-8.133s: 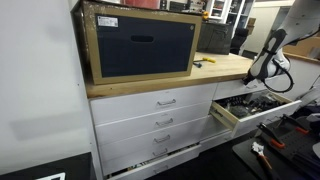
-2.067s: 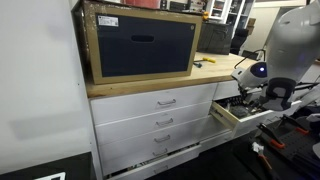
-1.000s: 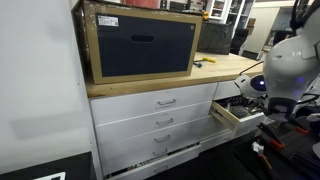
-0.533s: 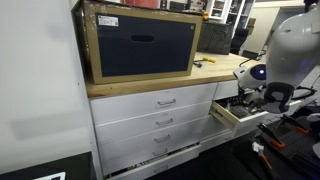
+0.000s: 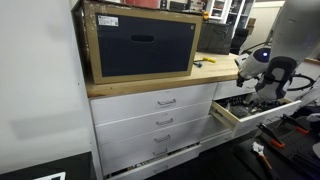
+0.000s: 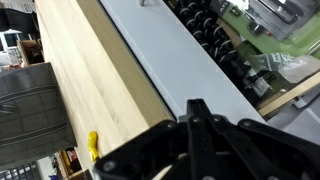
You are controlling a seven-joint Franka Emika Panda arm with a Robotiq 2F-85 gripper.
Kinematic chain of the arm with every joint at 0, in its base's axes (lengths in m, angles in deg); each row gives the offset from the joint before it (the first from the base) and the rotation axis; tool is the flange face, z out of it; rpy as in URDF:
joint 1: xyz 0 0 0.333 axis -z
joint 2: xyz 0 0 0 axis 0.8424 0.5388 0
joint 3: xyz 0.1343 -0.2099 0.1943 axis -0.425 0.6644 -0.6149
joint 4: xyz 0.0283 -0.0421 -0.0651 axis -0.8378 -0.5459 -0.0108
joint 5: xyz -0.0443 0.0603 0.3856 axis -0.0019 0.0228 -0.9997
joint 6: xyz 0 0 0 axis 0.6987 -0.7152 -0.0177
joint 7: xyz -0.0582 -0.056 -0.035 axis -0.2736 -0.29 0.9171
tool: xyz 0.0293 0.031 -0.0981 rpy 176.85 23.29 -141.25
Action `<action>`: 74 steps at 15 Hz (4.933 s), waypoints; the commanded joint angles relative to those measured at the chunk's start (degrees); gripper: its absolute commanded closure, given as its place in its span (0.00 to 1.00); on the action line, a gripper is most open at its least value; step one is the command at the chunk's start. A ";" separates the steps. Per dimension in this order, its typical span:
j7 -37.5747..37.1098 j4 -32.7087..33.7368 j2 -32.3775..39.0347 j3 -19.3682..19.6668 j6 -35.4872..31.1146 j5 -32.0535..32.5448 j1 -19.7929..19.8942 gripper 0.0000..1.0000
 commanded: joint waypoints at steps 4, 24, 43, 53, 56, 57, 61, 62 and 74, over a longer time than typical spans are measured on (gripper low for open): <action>11.90 -0.50 -15.78 10.35 0.00 10.66 4.64 1.00; 22.48 -0.14 -35.01 26.05 2.17 60.10 35.51 1.00; 41.36 21.21 -68.08 26.53 61.19 25.89 30.99 1.00; 30.62 19.95 -74.12 43.16 55.31 27.24 13.42 0.74; 32.26 20.02 -74.12 42.36 56.64 26.45 14.45 0.82; 32.07 20.02 -74.22 42.52 56.63 26.48 14.29 0.75; 32.04 20.02 -74.22 42.56 56.60 26.49 14.27 0.74; 32.04 20.02 -74.22 42.56 56.59 26.49 14.27 0.74; 32.03 20.02 -74.22 42.57 56.57 26.49 14.27 0.74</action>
